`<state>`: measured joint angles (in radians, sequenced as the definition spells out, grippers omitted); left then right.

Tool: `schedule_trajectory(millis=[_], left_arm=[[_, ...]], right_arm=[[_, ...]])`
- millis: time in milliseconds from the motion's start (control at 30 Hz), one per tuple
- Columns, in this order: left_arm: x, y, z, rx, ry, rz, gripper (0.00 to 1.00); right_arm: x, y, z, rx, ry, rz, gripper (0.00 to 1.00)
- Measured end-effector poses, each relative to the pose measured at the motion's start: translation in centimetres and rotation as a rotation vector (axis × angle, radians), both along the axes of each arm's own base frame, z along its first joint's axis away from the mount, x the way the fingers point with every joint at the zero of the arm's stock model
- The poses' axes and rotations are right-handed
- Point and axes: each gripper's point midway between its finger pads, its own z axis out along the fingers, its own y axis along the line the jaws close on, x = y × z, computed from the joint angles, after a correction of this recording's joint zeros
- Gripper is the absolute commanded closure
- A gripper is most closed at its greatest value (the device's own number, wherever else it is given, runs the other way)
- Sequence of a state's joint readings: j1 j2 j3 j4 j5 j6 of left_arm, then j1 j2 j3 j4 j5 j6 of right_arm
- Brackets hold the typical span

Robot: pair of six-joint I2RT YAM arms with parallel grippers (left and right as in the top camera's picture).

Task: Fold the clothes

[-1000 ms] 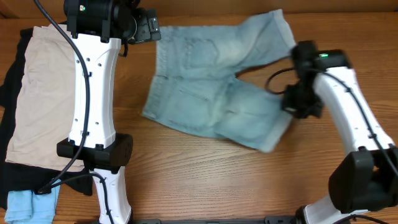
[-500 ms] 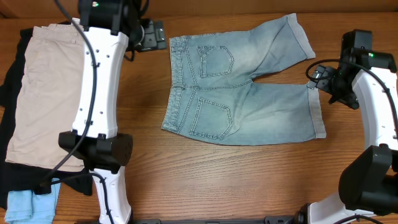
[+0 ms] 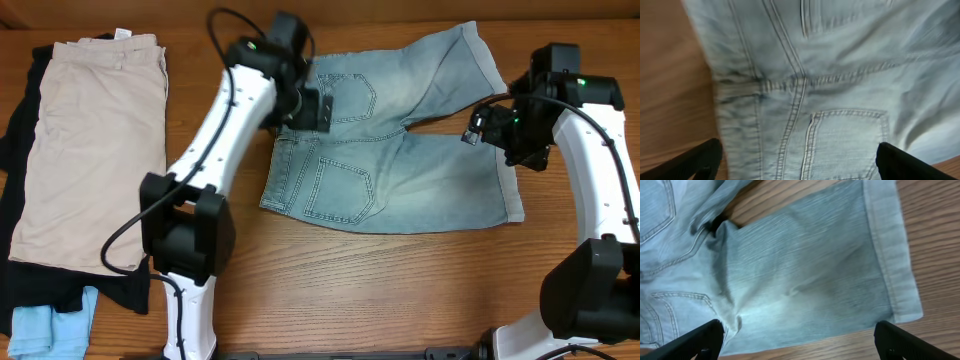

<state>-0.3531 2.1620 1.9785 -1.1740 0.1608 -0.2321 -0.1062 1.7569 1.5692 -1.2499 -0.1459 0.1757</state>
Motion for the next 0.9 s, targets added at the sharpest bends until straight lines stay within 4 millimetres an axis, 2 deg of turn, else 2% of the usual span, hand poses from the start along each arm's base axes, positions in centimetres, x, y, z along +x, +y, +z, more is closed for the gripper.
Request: schedule_trajectory(millis=[133,233,600,667,900], left_arm=[[-1.2,0.0,-3.3,0.008,0.046,-0.002,0.0],[-1.6,0.6,-4.9,0.016,0.067,0.011,0.0],[-5.0,5.4,-10.2,0.189,0.168,0.07,0.0],[-5.4,5.9,-10.8,0.213,0.173,0.072,0.0],[-5.7,6.8,-10.7,0.259,0.18,0.134,0.0]], right_arm=[[-0.2,0.8,0.0,0.019,0.009,0.008,0.03],[-0.5,1.2,0.0,0.035,0.023,0.011,0.03],[-0.5,2.7,0.0,0.041,0.023,0.049,0.03],[-0.5,3.0,0.0,0.041,0.022,0.06,0.03],[-0.6,3.6,0.0,0.044,0.021,0.074,0.03]])
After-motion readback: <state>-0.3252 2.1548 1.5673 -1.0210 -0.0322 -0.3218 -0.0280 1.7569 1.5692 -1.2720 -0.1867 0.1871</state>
